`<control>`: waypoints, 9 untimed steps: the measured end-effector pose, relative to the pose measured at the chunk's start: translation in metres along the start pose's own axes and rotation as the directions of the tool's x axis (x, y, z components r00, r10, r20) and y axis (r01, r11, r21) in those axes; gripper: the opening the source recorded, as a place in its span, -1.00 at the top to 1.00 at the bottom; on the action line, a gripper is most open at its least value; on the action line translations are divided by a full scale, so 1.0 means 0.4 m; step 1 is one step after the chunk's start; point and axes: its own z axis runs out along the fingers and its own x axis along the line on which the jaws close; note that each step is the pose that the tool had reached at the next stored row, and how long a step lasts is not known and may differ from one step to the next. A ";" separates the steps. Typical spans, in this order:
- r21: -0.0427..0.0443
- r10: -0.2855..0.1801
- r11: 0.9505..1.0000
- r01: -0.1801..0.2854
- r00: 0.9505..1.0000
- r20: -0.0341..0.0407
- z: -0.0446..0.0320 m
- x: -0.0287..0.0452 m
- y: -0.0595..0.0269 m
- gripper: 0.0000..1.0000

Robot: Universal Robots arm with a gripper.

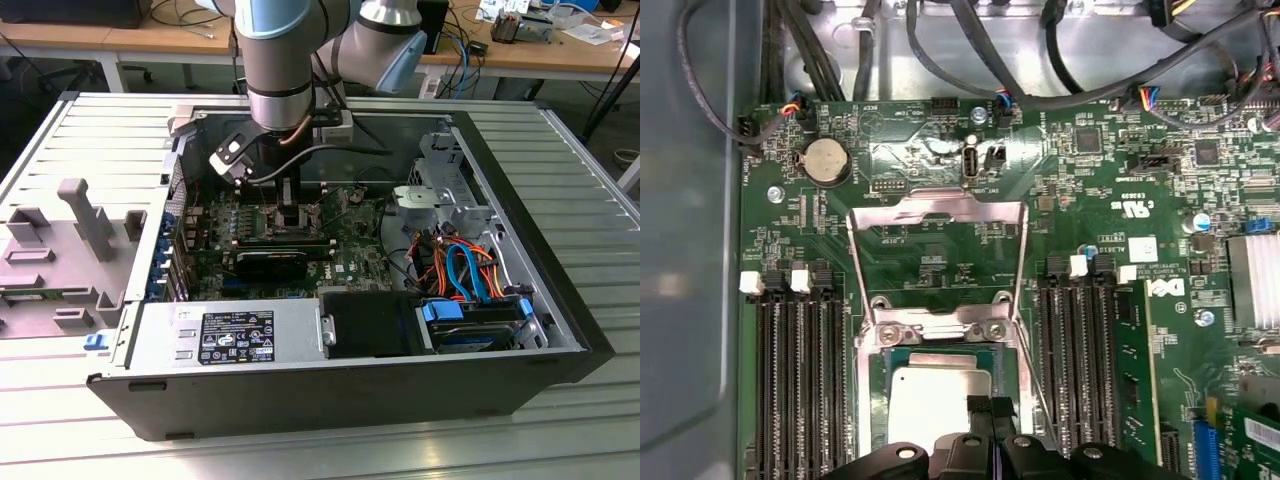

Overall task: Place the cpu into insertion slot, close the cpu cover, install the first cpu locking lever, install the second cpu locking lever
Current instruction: 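Place the cpu into insertion slot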

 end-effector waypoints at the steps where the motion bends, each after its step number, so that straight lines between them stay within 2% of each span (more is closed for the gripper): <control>1: 0.000 0.000 1.000 0.000 1.000 0.000 0.004 0.006 0.000 0.79; 3: 0.000 0.000 1.000 0.000 1.000 -0.001 0.007 0.017 -0.001 0.79; 8: 0.000 0.000 1.000 0.000 1.000 -0.002 0.008 0.019 -0.001 0.77; 9: 0.001 0.000 1.000 0.000 1.000 -0.002 0.008 0.018 -0.001 0.53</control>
